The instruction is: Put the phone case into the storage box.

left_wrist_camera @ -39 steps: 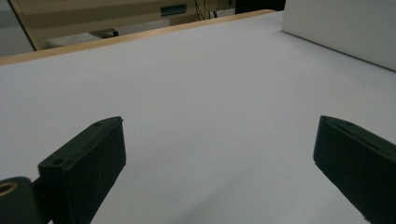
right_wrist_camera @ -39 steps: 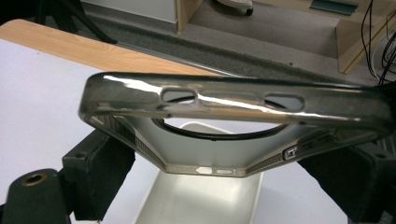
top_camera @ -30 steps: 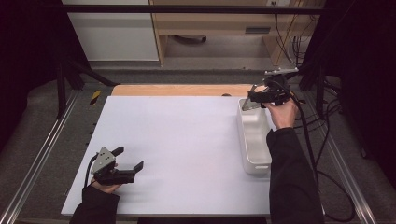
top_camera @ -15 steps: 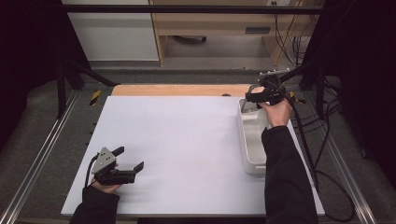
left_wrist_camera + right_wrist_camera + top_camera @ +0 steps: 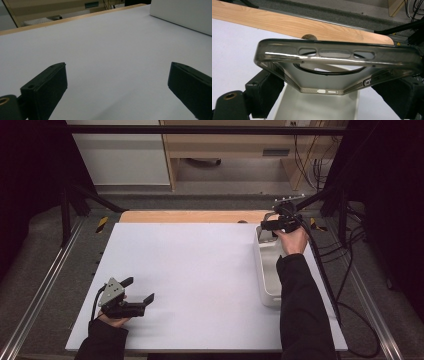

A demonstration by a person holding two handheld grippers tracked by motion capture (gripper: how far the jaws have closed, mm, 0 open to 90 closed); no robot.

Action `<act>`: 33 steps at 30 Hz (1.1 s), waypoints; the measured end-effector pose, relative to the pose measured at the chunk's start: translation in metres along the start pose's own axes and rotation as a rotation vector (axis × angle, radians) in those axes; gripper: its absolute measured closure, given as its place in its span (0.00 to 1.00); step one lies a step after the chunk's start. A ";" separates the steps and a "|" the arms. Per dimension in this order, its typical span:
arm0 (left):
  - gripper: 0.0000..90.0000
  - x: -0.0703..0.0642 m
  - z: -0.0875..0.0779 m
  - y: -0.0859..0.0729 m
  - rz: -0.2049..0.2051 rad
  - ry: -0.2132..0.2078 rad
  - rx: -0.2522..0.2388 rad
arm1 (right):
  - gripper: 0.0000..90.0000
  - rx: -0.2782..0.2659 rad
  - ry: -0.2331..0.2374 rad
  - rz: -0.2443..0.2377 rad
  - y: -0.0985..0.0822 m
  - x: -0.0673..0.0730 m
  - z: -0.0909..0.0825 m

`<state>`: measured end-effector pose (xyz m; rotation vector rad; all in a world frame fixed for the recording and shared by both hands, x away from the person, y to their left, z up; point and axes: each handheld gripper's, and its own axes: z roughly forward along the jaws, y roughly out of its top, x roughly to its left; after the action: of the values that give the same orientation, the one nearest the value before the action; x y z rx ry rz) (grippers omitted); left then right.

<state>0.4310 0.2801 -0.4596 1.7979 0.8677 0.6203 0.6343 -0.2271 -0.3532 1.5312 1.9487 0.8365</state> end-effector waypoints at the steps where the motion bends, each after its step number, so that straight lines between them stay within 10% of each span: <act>1: 0.02 0.000 0.000 0.000 0.000 0.000 0.000 | 0.13 0.002 -0.001 0.001 0.000 0.000 0.001; 33: 0.02 -0.001 0.001 -0.001 0.007 -0.003 0.005 | 0.13 0.071 -0.021 0.030 -0.006 0.001 0.028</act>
<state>0.4311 0.2793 -0.4604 1.8068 0.8615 0.6203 0.6507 -0.2228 -0.3762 1.6077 1.9642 0.7677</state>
